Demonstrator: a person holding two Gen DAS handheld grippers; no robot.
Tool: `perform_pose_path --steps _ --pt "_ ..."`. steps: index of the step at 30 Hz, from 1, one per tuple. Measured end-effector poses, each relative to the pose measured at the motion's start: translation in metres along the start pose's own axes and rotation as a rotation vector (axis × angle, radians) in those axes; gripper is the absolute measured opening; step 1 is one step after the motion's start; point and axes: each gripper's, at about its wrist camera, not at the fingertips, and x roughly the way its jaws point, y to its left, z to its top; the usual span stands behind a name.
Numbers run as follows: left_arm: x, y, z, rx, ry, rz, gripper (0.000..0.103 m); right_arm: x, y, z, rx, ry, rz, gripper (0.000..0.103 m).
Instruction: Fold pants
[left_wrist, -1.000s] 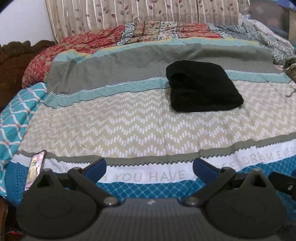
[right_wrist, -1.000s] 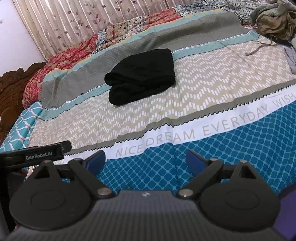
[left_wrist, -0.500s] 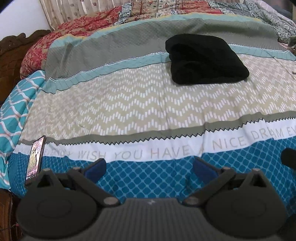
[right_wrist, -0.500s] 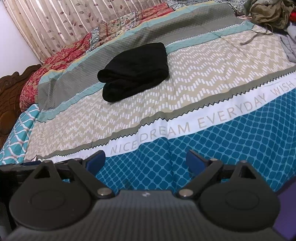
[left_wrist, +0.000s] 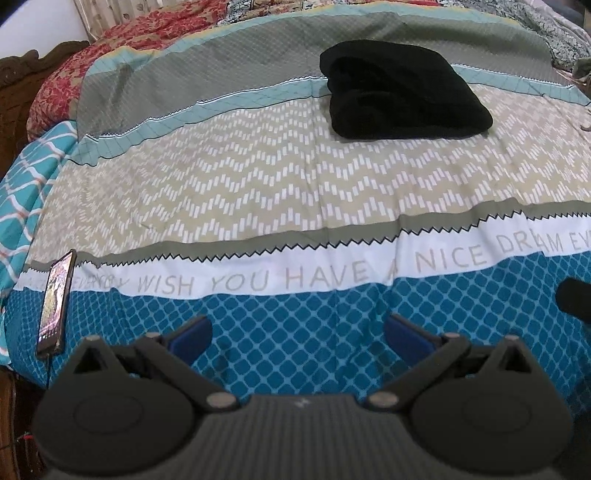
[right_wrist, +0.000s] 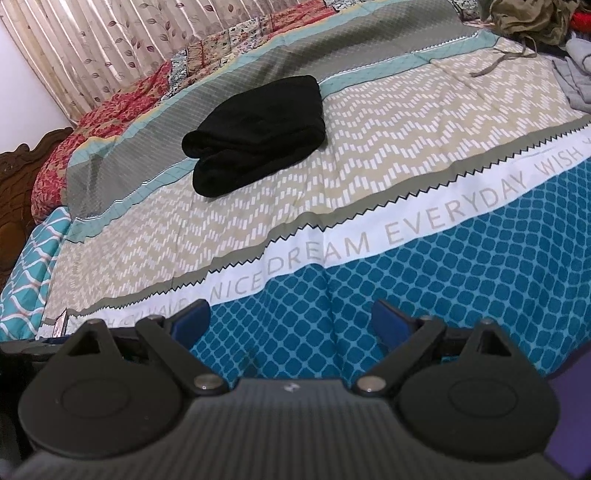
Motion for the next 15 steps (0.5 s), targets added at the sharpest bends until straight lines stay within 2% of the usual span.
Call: perform_pose_path --steps 6,15 --pt "-0.003 0.000 0.001 -0.008 -0.005 -0.018 0.103 -0.001 0.002 0.000 -0.011 -0.008 -0.008 0.096" --pt "-0.020 0.000 0.003 -0.013 -0.049 -0.042 0.103 -0.019 0.010 0.005 -0.070 -0.122 -0.035 0.096"
